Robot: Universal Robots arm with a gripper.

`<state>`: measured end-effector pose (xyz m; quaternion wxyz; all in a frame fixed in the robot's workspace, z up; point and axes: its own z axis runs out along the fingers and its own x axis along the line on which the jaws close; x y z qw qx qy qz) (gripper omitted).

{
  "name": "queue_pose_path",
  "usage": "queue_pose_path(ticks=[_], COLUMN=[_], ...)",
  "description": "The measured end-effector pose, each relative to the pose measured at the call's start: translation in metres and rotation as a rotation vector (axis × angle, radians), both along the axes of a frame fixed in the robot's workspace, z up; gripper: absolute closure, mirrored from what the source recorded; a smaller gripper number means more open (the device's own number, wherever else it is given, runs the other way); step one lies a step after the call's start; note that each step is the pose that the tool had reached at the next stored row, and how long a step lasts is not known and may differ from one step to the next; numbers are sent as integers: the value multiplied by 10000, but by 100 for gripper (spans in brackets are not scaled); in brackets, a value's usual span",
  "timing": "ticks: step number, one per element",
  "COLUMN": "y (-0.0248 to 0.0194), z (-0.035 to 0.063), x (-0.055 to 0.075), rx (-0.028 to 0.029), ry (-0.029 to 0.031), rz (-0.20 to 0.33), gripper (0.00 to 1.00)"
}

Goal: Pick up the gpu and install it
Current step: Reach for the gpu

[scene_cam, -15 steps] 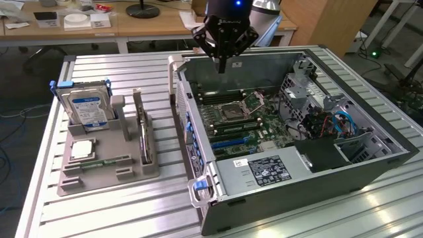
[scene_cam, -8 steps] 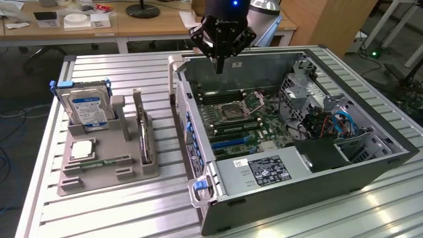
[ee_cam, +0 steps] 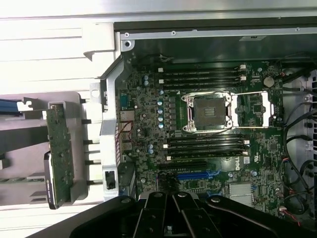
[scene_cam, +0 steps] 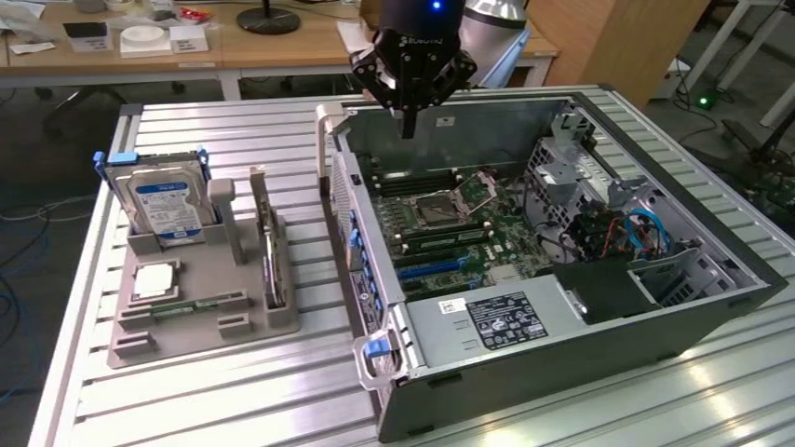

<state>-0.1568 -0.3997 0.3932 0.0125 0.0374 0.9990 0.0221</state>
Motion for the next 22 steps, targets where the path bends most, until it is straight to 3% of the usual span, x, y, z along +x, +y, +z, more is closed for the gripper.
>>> queue_pose_path(ticks=[22], y=[-5], z=[0], x=[-184], rx=[-1], ry=[1], rz=[0], gripper=[89])
